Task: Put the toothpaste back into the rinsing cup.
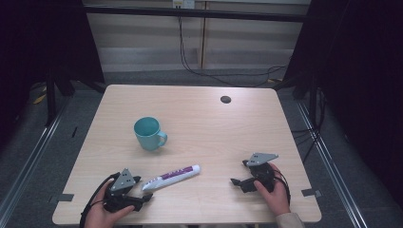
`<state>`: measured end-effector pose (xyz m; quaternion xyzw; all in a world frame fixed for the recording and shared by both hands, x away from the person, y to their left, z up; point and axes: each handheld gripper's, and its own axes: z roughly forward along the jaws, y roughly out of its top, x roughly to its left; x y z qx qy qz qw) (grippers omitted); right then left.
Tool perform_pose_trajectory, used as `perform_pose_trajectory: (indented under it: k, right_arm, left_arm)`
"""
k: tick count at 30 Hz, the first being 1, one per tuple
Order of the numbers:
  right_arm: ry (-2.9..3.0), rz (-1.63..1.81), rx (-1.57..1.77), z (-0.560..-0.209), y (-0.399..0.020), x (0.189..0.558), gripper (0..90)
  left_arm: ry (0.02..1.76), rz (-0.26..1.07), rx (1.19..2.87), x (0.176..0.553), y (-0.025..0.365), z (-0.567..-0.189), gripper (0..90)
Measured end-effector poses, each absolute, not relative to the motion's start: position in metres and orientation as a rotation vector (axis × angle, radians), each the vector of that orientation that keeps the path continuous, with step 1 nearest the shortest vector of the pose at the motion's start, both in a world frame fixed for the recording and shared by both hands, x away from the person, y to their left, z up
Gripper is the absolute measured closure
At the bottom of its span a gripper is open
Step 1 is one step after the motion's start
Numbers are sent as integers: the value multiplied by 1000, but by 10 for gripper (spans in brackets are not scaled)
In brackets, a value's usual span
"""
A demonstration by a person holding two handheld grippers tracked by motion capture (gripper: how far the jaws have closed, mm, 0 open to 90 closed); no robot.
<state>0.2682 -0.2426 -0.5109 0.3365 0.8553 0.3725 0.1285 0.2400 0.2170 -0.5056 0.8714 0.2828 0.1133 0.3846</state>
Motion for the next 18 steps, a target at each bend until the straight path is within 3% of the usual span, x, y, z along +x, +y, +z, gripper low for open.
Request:
perform_pose_trajectory:
  k: [18]
  right_arm:
    - [2488, 1084, 980, -511, -243, 268, 124]
  left_arm:
    - [738, 237, 2366, 258, 211, -481, 245]
